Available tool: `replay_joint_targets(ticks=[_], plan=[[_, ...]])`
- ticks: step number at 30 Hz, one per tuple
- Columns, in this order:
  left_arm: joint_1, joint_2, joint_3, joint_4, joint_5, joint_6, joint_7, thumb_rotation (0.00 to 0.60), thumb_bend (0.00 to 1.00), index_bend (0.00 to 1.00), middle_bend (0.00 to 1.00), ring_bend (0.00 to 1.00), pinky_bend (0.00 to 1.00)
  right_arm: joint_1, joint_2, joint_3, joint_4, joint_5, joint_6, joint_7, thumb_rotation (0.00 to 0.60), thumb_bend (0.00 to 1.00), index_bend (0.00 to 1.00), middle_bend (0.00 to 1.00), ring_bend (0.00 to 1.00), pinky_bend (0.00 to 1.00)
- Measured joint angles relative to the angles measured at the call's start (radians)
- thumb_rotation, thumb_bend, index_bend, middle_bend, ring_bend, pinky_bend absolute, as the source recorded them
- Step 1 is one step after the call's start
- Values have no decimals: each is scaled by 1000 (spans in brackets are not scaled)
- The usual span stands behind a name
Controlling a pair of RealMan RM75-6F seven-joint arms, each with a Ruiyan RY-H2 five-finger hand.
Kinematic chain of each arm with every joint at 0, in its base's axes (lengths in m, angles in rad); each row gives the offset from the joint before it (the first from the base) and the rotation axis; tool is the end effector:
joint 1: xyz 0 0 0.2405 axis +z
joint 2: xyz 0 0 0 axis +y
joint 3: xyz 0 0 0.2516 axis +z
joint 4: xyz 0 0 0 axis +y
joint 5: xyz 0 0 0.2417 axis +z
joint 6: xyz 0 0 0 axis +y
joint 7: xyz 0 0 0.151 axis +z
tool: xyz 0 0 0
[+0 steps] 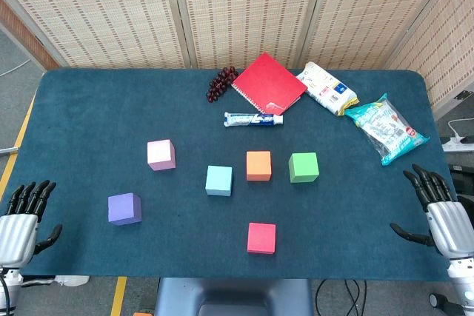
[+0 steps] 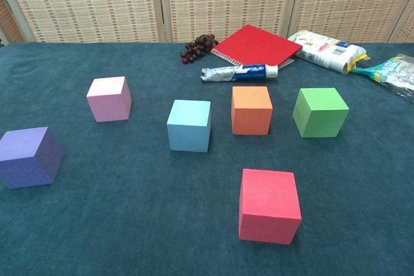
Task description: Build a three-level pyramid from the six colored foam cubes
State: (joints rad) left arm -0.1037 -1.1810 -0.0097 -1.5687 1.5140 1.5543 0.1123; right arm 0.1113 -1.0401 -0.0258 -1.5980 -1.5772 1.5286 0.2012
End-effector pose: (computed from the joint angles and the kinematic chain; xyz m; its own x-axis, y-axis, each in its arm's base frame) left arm -0.3157 0.1868 0.1151 0.4809 -0.0369 0.8760 0.8755 -0.0351 -0.4820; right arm -0.3196 -0.1810 0.1468 0.3025 -0.0343 0.9525 -0.9495 -0.0981 0.2980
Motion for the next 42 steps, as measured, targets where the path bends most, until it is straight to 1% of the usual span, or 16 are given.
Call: replay_joint_targets(ticks=[6,10,13,16,19,24,26,29,35,38,42], plan=[[-12,10,-7,-12,23,-6,-5,600,316,70,59,0,49,-3,13,1,-6,-14,0,25,600,267,0,0,0,2],[-60,34,-33,-26,38,-45,-19,600,315,71,60,0,49,-2,26,14,-15,-21,6,39,600,267,0,0,0,2],[-120,54,-65,-39,37,-109,-29,600,315,72,61,0,50,4,33,20,-29,-33,4,33,600,267,0,0,0,2],[-191,73,-100,-52,16,-210,-47,600,313,71,61,0,53,6,39,25,-43,-38,2,25,600,266,0,0,0,2],[-273,85,-137,-60,-27,-340,-75,600,313,63,50,0,54,7,45,30,-57,-35,0,14,600,267,0,0,0,2],[-425,77,-190,-37,-148,-593,-93,600,318,0,0,0,52,11,51,40,-74,-19,-18,-1,600,267,0,0,0,2],[-492,61,-207,-12,-213,-696,-94,600,317,0,0,0,51,15,51,44,-78,-11,-30,-7,600,267,0,0,0,2],[-586,13,-224,55,-304,-806,-82,600,317,0,0,0,51,23,50,51,-82,2,-48,-12,600,267,0,0,0,2],[-687,-98,-237,197,-442,-901,-45,600,316,0,0,0,51,40,49,69,-84,27,-80,-17,600,268,0,0,0,2],[-714,-125,-232,221,-475,-943,-47,600,317,0,0,0,51,46,51,73,-90,31,-89,-25,600,267,0,0,0,2],[-732,-155,-218,258,-500,-961,-45,600,315,0,0,0,52,57,43,79,-70,40,-110,-19,600,267,0,0,0,2]])
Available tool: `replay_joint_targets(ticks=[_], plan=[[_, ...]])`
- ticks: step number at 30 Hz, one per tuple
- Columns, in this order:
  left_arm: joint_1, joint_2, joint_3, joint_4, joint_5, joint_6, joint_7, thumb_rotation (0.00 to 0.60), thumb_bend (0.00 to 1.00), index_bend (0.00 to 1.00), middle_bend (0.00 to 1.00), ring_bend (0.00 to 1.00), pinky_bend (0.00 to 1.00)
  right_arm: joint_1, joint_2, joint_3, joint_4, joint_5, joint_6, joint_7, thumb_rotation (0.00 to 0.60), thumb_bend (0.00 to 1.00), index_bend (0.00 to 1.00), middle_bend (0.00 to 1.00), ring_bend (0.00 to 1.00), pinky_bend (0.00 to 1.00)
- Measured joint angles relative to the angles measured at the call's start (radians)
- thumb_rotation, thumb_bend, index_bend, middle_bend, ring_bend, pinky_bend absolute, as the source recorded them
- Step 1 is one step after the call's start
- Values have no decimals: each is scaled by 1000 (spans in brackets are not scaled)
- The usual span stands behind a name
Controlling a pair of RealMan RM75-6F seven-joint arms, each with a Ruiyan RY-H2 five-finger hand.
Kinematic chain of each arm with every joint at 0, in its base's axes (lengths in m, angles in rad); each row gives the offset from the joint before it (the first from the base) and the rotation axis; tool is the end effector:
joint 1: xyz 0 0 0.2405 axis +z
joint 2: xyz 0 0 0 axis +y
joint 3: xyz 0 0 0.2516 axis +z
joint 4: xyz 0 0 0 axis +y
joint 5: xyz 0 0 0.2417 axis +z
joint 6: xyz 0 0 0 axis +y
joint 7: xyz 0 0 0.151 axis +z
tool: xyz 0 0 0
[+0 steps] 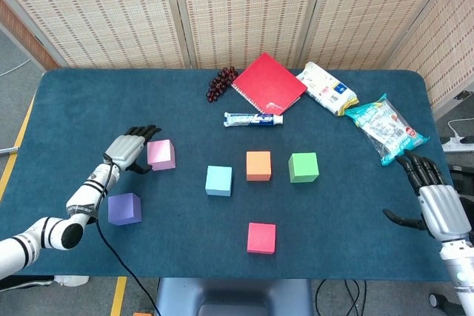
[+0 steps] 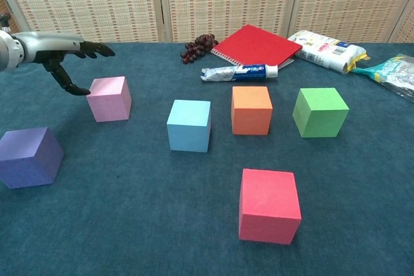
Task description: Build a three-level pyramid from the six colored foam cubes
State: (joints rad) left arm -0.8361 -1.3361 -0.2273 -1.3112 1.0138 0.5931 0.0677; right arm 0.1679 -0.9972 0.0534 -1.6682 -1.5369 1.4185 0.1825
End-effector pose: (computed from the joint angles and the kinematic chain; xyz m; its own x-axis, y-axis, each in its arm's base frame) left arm -0.1940 0.4342 0.0215 0.4036 0.4119 0.8170 0.9138 -0.2262 -0.3374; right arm -0.3007 -0.2163 0.1512 0.2947 -0.0434 0.9546 -0.9507 -0.1143 0.2883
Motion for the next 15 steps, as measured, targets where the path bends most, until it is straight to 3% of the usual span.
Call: replay_joint_targets(ticks=[7,15], plan=[[-25,-68,17,100,-55,-18,3,600,308,12,16,1,60,14,-9,8,4,18,-29,2,600,267,0,0,0,2],[-35,-117,29,156,-92,-26,-11,600,306,151,152,116,108,15,-16,11,7,25,-36,7,600,267,0,0,0,2]])
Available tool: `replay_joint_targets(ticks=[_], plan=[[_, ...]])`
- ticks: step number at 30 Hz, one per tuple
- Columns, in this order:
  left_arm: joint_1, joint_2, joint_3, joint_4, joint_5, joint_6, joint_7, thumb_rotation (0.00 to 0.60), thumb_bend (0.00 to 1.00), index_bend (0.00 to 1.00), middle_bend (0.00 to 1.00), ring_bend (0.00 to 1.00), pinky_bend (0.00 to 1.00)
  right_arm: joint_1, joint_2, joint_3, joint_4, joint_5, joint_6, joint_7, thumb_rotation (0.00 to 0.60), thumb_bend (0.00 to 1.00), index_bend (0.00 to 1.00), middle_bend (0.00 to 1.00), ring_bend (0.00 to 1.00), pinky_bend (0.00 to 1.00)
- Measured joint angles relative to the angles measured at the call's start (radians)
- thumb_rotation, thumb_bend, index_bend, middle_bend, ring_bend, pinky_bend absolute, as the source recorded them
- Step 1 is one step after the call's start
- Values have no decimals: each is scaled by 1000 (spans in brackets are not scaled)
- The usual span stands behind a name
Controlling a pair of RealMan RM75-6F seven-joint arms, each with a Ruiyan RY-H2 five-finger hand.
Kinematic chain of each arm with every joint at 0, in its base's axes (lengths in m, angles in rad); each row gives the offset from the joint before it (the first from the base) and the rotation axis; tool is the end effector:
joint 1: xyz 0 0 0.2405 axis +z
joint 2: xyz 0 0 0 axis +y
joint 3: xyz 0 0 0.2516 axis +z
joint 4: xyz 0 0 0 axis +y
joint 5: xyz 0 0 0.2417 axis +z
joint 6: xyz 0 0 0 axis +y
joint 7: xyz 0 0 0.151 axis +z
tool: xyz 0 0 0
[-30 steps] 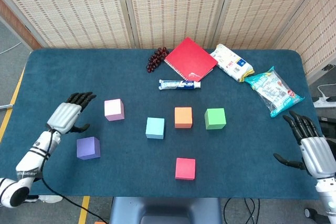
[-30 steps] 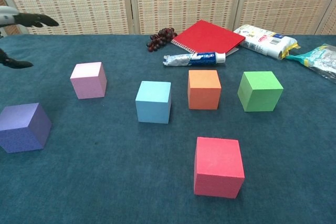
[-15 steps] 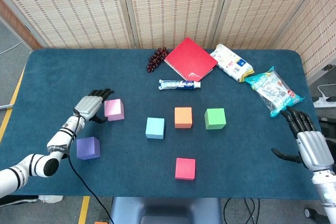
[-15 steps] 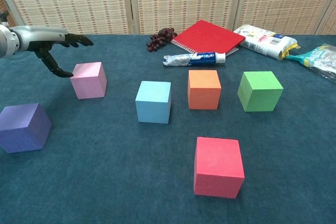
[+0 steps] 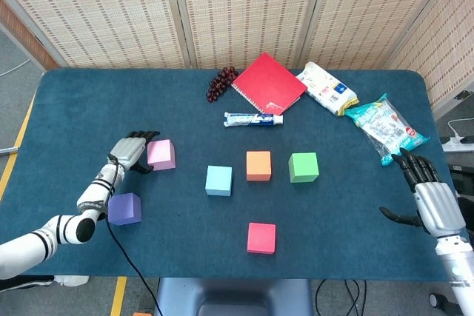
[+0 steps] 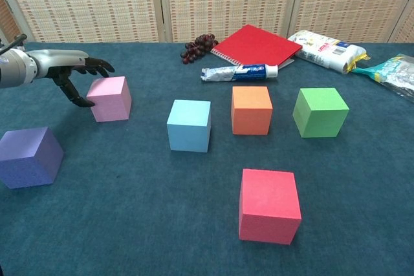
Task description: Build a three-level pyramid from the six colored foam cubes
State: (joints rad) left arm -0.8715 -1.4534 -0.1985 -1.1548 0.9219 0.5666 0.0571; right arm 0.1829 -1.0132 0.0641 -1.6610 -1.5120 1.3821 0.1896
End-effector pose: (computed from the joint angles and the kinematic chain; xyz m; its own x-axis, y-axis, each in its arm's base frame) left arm -0.2109 0.4465 -0.0041 0.3551 0.4450 0.8221 0.9343 -0.1397 -0.3279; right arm -0.3020 -0.2237 0.1450 0.2779 -0.0626 0.9586 -0.9573 -0.1004 0.2709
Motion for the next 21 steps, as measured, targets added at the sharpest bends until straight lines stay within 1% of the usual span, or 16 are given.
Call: replay_joint_targets(ticks=[2,4,6,8,10,13,17,21], plan=[[1,-13,-6,10,3,0,-25,600,304,202,207,161,125,-1,-2,1,-1,1,3,-2,600,267,0,0,0,2],[4,-29,-13,26,13,10,-47,600,304,278,290,236,162,-3,-2,1,-3,0,5,-4,600,267,0,0,0,2],[8,-42,-20,37,29,23,-72,600,307,370,384,314,221,-5,-1,1,-6,0,9,-6,600,267,0,0,0,2],[15,-45,-26,36,53,38,-98,600,308,411,424,345,253,-8,1,2,-10,-1,13,-7,600,267,0,0,0,2],[23,-41,-29,25,83,50,-122,600,307,429,438,360,262,-10,2,1,-12,-4,16,-7,600,267,0,0,0,2],[40,-20,-24,-11,151,73,-159,600,307,430,433,359,252,-11,2,-1,-15,-9,18,-9,600,267,0,0,0,2],[65,21,6,-70,274,111,-196,600,304,426,417,344,228,-11,2,-4,-18,-15,16,-12,600,267,0,0,0,2],[78,43,44,-111,369,138,-225,600,307,416,409,328,219,-11,3,-6,-24,-23,17,-17,600,267,0,0,0,2]])
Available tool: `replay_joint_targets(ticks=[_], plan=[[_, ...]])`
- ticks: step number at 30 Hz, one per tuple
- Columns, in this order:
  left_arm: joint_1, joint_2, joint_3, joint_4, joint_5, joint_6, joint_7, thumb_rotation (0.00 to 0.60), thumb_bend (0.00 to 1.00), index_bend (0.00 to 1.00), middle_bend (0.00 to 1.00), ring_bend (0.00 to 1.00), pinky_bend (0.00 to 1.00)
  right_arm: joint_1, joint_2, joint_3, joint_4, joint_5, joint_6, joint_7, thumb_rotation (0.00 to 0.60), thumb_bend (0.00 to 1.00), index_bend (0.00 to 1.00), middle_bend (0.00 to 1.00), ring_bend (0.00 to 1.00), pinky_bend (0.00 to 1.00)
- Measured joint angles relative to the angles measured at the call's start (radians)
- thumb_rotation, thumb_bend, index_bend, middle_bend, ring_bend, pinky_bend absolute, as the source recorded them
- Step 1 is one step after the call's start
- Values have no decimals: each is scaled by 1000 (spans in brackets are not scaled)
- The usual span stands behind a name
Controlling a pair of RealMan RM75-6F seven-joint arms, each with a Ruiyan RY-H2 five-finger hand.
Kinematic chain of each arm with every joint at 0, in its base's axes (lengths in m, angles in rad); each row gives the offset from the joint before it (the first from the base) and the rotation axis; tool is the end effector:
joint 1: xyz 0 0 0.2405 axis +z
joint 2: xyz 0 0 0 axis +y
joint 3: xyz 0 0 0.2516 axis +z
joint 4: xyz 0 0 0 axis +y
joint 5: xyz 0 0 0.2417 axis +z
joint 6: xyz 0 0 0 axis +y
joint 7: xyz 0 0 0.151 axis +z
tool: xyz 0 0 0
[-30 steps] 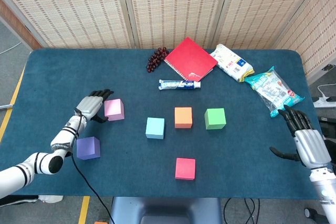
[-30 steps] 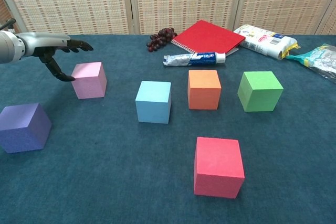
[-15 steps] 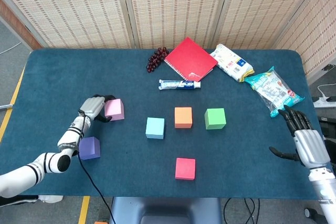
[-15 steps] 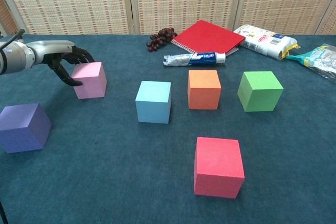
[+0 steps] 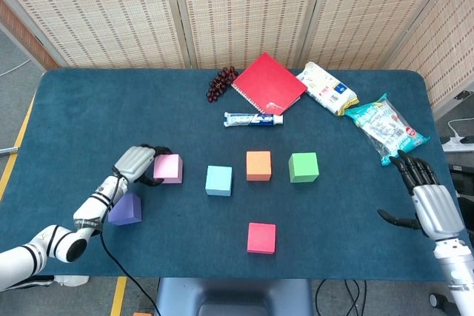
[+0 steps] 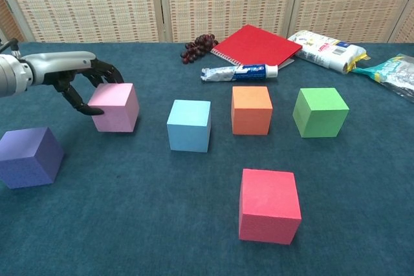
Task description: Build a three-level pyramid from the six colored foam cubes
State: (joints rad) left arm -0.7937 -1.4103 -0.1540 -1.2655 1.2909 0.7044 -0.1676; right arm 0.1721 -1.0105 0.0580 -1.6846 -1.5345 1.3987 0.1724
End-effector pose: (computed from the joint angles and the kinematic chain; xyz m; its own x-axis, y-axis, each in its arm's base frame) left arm -0.1988 0.4073 -0.0078 0.3788 0.4101 0.8297 0.9094 -0.3312 -0.2516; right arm -0.2958 -0.2177 0.1429 0.2776 -0.0607 0.9588 -0.9559 -0.1166 0.2694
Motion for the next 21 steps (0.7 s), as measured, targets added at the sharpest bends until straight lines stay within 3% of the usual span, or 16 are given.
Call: replay_joint_targets(ticks=[6,21], plan=[[-8,-27,23,6,52,20,-14,600,307,409,403,318,214,-7,2,-3,-4,3,4,-3,600,267,0,0,0,2],[-39,-78,-2,-26,-24,26,94,600,313,397,395,303,195,-16,4,-5,1,13,3,1,600,267,0,0,0,2]])
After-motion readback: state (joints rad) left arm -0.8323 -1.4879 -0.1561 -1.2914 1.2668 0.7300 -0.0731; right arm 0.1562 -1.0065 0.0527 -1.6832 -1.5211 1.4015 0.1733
